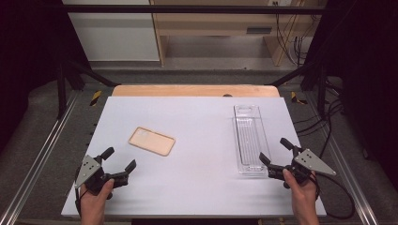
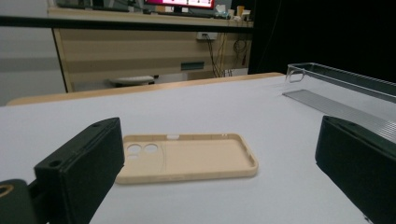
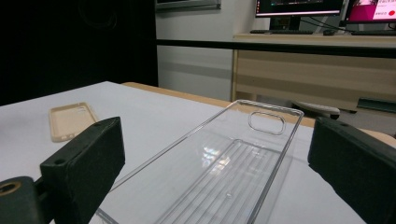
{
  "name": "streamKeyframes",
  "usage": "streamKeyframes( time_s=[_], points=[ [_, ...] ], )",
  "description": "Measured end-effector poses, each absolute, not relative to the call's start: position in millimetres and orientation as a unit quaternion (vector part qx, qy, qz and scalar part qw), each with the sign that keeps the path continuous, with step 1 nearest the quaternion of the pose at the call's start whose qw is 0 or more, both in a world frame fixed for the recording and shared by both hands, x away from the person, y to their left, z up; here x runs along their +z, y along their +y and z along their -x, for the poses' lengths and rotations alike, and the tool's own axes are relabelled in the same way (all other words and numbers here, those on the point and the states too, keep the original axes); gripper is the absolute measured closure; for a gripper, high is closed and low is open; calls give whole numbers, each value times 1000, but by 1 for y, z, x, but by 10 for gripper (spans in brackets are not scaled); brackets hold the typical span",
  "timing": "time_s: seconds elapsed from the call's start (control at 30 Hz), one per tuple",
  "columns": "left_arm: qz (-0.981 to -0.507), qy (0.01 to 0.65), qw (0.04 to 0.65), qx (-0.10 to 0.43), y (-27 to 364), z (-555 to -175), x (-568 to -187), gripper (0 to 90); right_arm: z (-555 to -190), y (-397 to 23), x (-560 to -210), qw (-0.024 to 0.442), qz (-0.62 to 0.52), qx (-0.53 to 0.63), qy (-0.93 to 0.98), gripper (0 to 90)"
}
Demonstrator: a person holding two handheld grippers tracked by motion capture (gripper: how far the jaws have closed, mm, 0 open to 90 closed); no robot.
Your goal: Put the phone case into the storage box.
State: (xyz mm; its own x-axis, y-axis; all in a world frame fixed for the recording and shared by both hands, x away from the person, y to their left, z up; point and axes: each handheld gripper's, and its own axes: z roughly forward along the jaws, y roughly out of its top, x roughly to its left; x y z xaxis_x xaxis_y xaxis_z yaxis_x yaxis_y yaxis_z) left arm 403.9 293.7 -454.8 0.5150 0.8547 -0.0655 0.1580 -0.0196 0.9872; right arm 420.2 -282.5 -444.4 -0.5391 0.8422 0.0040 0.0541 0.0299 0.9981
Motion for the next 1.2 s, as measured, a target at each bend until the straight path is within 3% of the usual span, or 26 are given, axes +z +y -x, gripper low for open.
streamKeyframes(
  time_s=[0.47, 0.73, 0.97, 1.2],
  points=[
    [-659, 408, 549, 313, 291, -410, -450, 18, -412, -274, -451, 352, -358, 587, 635, 40],
    [-683, 422, 518, 294, 268, -428, -447, 21, -412, -271, -452, 351, -356, 583, 640, 37],
    [-713, 455, 478, 238, 246, -458, -437, 34, -410, -276, -450, 357, -367, 592, 622, 39],
    [-740, 448, 441, 240, 232, -481, -433, 41, -410, -280, -450, 357, -371, 595, 618, 36]
  ],
)
